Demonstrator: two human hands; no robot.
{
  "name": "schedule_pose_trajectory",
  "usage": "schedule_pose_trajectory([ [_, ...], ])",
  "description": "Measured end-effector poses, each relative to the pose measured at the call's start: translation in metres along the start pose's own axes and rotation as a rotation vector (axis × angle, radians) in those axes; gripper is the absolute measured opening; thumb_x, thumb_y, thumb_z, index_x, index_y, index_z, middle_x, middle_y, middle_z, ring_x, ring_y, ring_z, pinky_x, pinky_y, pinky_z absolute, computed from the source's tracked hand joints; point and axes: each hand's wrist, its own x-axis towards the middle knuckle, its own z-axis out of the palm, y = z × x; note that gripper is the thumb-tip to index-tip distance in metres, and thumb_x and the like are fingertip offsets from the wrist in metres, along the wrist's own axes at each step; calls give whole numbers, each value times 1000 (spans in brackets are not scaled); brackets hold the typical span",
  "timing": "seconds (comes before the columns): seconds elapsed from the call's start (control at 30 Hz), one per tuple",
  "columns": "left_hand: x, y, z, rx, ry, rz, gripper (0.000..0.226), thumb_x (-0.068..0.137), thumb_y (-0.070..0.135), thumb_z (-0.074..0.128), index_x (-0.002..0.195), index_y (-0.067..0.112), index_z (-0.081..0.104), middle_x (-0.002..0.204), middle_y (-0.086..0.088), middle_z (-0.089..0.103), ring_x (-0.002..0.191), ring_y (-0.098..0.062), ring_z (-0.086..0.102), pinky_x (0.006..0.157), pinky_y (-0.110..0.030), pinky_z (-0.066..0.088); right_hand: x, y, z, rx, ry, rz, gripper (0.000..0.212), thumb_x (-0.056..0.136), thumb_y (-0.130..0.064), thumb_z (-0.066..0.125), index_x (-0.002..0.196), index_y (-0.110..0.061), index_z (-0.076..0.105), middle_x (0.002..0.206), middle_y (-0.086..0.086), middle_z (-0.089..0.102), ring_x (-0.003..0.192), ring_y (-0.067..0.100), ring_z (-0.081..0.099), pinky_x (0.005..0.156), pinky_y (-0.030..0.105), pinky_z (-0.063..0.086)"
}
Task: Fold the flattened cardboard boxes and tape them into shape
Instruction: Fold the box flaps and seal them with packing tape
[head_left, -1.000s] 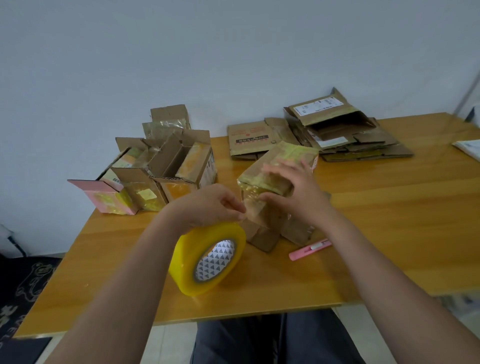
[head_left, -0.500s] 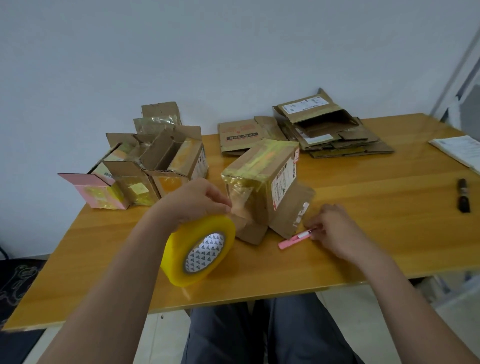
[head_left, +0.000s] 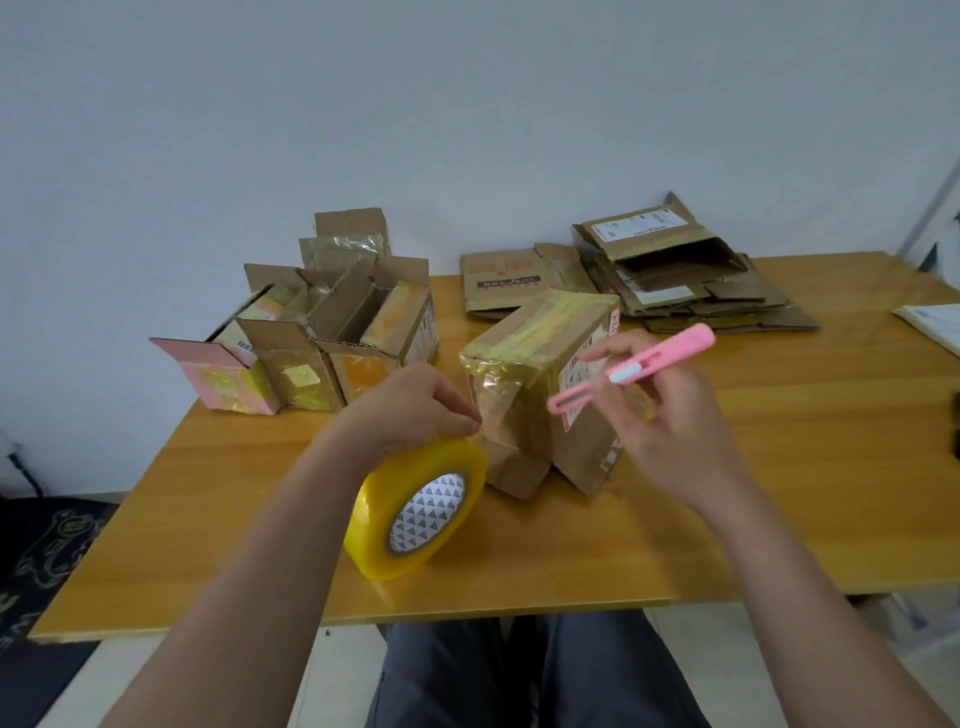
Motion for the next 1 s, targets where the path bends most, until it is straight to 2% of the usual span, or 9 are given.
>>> schedule_pose_trajectory([
  [0.07,1,1,0,4,-15,-27,18,92,25,65,108,21,74,99,9,62,91,-4,52,88,-30,41,10,-1,18,16,49,-124,11,95,-25,57,102,-21,64,85,-18,65,81,5,64,66,17,50],
  [0.17,2,1,-1,19,-45,-65,20,93,28,64,111,23,72,101,10,59,89,-5,49,86,-30,37,24,12,41,-20,59,-216,23,95,-27,53,105,-12,67,95,-7,66,91,8,63,75,20,52],
  [0.33,5,0,-4,46,-90,-68,23,93,31,63,113,25,72,112,7,65,96,-7,53,84,-28,38,28,35,55,8,37,-196,14,94,-27,54,100,-20,64,95,-17,63,90,4,64,70,17,52],
  [0.4,4,-3,-4,22,-87,-57,22,94,30,63,112,25,73,108,10,65,94,-4,53,85,-27,39,26,41,52,8,39,-185,15,94,-27,54,98,-18,65,92,-16,64,85,6,64,66,20,51],
  [0.6,-2,-10,-4,-79,-56,-57,16,91,30,66,102,24,77,95,8,67,94,-11,56,88,-33,45,15,48,47,61,20,-153,7,93,-17,58,96,-16,65,84,-24,62,75,-7,59,63,5,40],
  [0.67,-3,-10,-3,-86,-58,-61,16,91,30,66,101,24,77,97,7,68,97,-13,57,93,-37,46,15,48,48,4,13,-180,11,93,-22,57,95,-16,66,89,-18,62,83,-3,60,67,8,43],
  [0.77,-3,-8,-3,-92,-57,-71,15,90,29,67,100,23,77,99,6,68,98,-14,58,97,-40,47,18,49,52,-193,-52,-244,19,91,-27,54,86,-15,67,83,-8,63,83,9,58,66,25,49],
  [0.87,-3,-7,-4,-92,-67,-71,14,89,28,69,98,23,78,97,4,69,98,-15,58,97,-41,48,21,45,47,-79,-71,-185,10,90,-19,56,81,-21,60,76,-12,61,74,7,61,58,25,49],
  [1.0,-7,-10,-6,-117,-43,-79,11,89,27,69,94,25,79,97,0,70,97,-18,60,95,-42,50,22,43,45,46,-57,-169,15,91,-22,51,78,-21,57,71,-15,58,68,5,64,65,35,56],
])
